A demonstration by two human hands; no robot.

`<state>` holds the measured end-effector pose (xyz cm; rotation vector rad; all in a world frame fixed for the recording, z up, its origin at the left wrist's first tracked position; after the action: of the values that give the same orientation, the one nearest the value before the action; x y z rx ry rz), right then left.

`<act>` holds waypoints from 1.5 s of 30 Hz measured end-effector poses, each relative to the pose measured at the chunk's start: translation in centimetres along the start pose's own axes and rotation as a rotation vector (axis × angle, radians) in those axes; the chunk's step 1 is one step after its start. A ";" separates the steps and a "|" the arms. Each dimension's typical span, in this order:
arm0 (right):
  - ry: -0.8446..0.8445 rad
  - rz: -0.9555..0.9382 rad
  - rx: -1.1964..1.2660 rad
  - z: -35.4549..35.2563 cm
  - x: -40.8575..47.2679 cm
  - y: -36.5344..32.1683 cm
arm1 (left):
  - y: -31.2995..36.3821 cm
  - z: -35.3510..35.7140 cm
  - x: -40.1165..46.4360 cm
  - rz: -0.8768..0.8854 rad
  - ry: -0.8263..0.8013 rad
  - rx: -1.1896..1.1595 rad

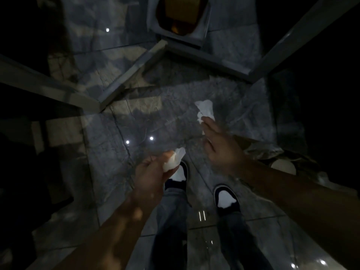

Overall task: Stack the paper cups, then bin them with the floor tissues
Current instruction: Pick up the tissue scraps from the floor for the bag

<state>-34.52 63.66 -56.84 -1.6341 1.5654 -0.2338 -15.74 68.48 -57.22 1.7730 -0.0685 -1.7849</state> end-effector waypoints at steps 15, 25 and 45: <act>0.108 0.099 0.242 -2.7 -8.7 -3.3 | 1.4 0.5 -4.6 -0.163 -0.120 -0.016; 0.489 0.282 0.377 -5.0 -14.0 -0.5 | 0.0 4.8 -6.1 -0.159 -0.139 0.252; 0.393 0.748 0.406 -8.4 -21.3 17.9 | -16.8 22.4 -4.5 -0.051 -0.190 0.789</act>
<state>-57.41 81.44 -54.82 -0.6443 2.1411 -0.4458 -43.16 75.68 -58.51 2.1035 -0.9216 -2.1262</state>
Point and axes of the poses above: each hand's wrist, its own x-axis towards the middle knuckle, its own z-axis out of the palm, y = z × x, the point moved 5 cm from there along x, towards the middle knuckle
